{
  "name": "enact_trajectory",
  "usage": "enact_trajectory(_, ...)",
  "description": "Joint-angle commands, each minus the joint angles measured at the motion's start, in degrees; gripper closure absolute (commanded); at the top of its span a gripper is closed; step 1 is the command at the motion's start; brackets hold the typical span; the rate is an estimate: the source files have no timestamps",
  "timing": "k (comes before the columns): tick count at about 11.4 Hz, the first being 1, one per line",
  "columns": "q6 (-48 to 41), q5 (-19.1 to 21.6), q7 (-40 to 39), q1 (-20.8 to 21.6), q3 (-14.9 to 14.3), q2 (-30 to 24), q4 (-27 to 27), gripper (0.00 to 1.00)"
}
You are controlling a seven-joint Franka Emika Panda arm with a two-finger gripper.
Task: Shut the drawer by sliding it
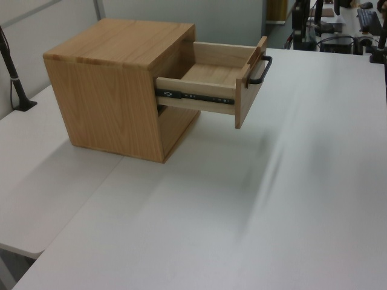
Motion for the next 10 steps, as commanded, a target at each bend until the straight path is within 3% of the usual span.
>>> enact_trajectory(1, -0.5, 0.1, -0.8, 7.2, -0.6, 2.0, -1.1, 1.0)
enact_trajectory(4, 4.5, 2.7, 0.5, 11.1, -0.6, 3.5, -1.5, 1.0)
enact_trajectory(10, 21.8, 3.1, 8.8, 14.6, -0.6, 7.9, -0.7, 1.0)
